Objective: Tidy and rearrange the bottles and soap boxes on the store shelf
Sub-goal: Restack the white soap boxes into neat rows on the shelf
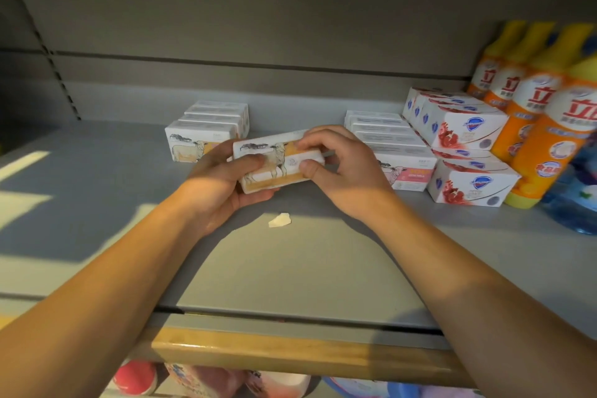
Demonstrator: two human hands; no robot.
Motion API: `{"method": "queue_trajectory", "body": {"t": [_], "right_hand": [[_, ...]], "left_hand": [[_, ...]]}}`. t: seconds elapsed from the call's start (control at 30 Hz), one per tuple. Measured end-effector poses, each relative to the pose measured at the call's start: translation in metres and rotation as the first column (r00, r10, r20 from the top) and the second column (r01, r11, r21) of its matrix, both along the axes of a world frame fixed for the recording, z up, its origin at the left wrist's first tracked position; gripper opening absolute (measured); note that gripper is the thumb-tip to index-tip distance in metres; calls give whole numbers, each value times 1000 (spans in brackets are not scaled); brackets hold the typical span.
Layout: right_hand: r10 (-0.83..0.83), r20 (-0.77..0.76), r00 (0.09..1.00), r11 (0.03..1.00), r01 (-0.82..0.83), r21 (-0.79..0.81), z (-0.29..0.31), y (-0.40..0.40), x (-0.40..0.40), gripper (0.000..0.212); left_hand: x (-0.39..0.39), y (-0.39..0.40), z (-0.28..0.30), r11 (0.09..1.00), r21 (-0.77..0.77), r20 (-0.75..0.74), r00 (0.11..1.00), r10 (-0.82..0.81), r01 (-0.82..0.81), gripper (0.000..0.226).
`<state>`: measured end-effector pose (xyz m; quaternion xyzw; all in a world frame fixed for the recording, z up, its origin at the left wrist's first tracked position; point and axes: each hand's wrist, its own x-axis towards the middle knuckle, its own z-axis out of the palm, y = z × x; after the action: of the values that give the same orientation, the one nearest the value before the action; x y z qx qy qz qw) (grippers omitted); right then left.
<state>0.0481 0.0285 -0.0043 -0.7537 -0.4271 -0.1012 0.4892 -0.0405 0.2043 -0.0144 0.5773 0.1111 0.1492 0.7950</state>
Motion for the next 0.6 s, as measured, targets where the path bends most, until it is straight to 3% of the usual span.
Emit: {"method": "queue_trajectory", "body": {"t": [0.13,0.27,0.43,0.6], "right_hand": [[-94,-7,996,993,94,66,2,-1,2,43],[-83,-144,986,994,92,54,1,-2,2,58],[-64,-180,982,997,73,41,4,-5,3,43],[-59,-177,982,995,72,66,5,-6,3,44]], "left_hand": [[-1,4,3,999,53,112,994,-7,1,57],[0,0,2,987,159,189,981,-38,7,74],[1,0,-2,949,314,193,978,-80,16,56],[2,-2,-3,911,405,191,982,7,-85,40]]}}
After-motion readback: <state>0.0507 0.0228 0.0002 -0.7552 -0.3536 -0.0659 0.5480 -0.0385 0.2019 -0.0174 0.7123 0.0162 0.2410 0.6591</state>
